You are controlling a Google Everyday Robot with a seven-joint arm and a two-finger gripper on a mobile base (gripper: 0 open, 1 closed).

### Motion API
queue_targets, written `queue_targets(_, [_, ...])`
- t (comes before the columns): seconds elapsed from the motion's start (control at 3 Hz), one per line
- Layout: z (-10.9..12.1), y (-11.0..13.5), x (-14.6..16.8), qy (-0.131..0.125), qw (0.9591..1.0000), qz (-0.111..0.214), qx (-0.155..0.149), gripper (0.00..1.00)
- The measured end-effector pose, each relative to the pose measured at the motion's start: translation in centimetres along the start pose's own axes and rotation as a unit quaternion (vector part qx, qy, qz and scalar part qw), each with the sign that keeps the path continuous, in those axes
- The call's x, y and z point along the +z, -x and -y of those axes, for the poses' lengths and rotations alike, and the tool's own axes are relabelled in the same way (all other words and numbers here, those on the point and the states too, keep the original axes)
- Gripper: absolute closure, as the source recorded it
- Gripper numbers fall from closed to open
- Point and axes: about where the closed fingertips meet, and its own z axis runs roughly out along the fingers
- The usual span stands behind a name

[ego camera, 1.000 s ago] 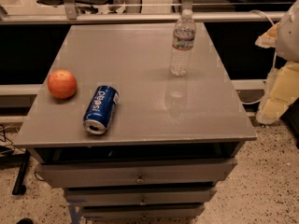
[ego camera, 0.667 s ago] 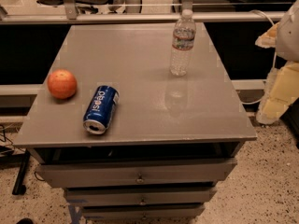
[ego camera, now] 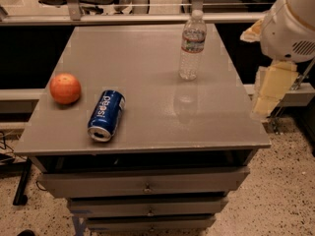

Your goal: Place pepsi can upright

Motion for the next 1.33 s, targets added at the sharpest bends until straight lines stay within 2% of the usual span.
queue_targets(0.33, [1.9, 3.0, 1.8, -0.01, 0.9969, 0.026, -0.074, 0.0])
queue_targets(0.67, [2.8, 6.0, 3.2, -0.023, 0.9863, 0.049, -0.156, 0.0])
queue_targets(1.0, [2.7, 8.8, 4.5, -0.032, 0.9685, 0.063, -0.239, 0.0])
queue_targets(1.33, [1.3, 12.3, 5.7, -0.028, 0.9417, 0.09, -0.323, 0.0])
